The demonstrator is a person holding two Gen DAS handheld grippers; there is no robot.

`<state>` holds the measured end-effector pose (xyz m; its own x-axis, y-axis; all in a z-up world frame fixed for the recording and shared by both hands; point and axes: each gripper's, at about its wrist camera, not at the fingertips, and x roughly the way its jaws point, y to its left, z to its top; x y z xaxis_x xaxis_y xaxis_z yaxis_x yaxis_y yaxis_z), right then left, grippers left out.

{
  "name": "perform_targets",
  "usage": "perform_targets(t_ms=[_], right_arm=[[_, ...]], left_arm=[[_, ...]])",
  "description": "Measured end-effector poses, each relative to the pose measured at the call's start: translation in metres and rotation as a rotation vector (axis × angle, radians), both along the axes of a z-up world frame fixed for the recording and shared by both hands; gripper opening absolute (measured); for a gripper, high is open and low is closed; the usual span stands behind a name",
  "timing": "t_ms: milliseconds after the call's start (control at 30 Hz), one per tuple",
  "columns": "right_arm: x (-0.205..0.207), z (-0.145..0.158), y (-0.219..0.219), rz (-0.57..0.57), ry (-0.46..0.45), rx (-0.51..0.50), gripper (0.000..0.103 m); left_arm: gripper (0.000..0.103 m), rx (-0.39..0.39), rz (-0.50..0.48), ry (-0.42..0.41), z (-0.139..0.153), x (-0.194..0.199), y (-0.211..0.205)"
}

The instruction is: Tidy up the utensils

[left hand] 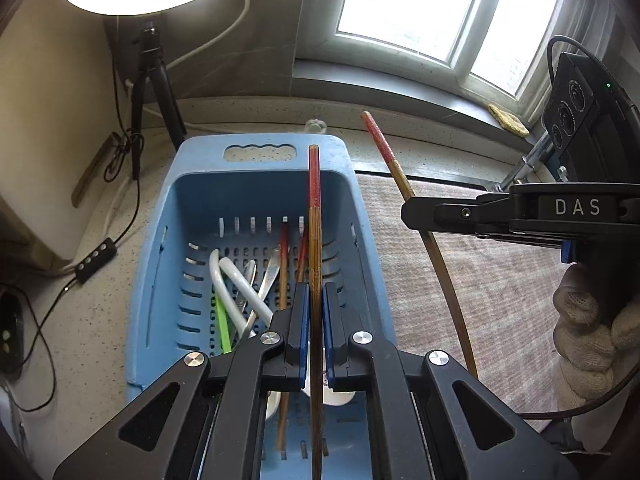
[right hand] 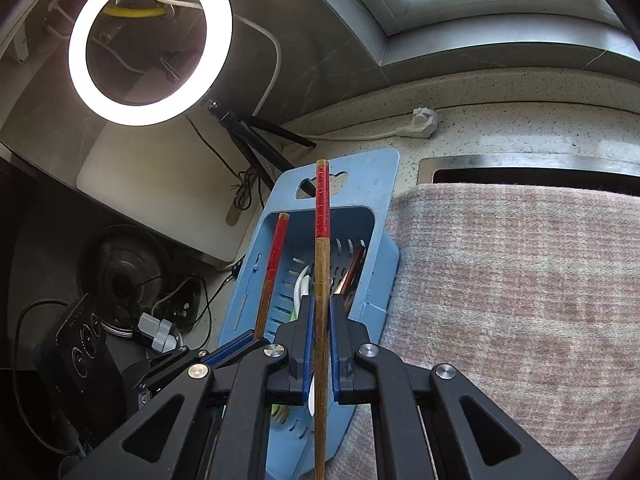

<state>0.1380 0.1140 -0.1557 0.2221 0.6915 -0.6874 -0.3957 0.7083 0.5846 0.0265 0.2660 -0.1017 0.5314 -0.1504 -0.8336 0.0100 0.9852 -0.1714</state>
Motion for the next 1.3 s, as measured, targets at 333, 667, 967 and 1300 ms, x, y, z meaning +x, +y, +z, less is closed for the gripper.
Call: perform_targets(t_ms=[333, 667, 967, 1300], right_arm=[[0.002, -0.002, 0.038, 0.019, -0.034, -0.035, 0.007], [-0.001, -0.003, 0.051, 0.051, -0.058, -0.063, 0.010], [-0.001, -0.002, 0.044, 0.036, -0.063, -0.082, 0.016], [-0.001, -0.001, 0.031, 0.036, -0.078, -0.103, 0.033]], left_arm=[[0.005, 0.007, 0.058, -0.022, -0.003, 0.004, 0.022], [0.008, 0.008, 0.094, -0.015, -0.007, 0.010, 0.036], [0.019, 0.025, 0.113, -0.011, -0.004, 0.010, 0.039], [0.045, 0.062, 0.141, -0.001, 0.001, 0.008, 0.033]])
